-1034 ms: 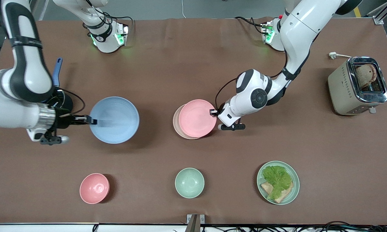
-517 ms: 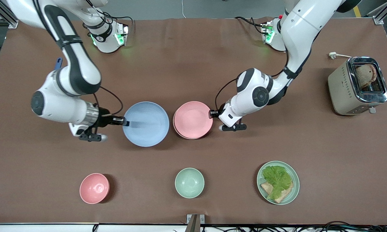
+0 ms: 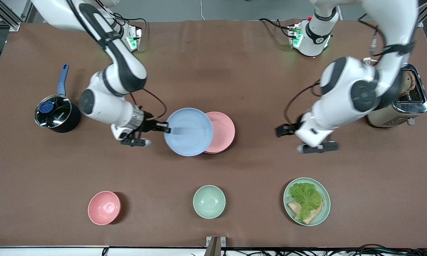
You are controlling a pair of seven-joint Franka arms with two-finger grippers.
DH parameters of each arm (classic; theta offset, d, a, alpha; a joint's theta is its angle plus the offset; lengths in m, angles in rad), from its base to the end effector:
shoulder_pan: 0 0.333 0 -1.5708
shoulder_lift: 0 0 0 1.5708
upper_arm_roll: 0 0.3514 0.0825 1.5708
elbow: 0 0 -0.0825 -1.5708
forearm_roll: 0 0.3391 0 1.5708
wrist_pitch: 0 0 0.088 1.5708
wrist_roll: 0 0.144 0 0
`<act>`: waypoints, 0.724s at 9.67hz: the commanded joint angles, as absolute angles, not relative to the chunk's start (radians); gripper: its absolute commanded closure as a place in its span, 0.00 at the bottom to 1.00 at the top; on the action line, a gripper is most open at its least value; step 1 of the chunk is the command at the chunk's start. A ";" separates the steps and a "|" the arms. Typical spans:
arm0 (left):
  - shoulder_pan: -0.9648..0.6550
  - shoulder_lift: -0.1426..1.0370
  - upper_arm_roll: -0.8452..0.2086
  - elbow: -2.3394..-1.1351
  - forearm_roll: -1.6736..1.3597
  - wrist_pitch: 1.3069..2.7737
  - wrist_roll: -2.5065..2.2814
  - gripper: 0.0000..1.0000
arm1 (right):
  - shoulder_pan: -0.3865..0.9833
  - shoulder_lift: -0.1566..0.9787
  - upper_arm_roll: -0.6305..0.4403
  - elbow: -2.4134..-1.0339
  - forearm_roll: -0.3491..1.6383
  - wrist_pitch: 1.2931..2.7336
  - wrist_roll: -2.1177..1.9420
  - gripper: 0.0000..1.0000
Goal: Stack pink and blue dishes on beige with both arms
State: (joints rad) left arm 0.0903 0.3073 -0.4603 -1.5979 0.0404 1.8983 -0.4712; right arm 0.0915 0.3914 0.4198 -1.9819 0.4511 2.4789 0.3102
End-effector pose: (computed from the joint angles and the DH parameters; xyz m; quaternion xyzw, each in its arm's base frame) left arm 0.5860 -0.1885 0.4818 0.9973 0.0544 -0.0082 0.0490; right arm 0.5358 0.2914 0.3275 -0.9690 0.0880 0.0376 0.2278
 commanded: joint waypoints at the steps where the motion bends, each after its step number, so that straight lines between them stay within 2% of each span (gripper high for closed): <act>1: 0.113 0.232 -0.457 -1.551 0.142 1.809 -0.471 0.00 | 0.138 0.442 0.434 -2.006 0.439 2.594 0.353 0.98; 5: 0.165 0.096 -0.456 -1.457 0.156 1.622 -0.264 0.00 | 0.198 0.482 0.434 -2.049 0.440 2.724 0.368 0.96; 6: 0.144 0.056 -0.398 -1.471 0.147 1.602 -0.179 0.00 | 0.209 0.486 0.434 -2.052 0.446 2.735 0.374 0.96; 7: 0.049 0.034 -0.279 -1.480 0.126 1.545 -0.120 0.00 | 0.209 0.489 0.434 -2.052 0.448 2.735 0.380 0.93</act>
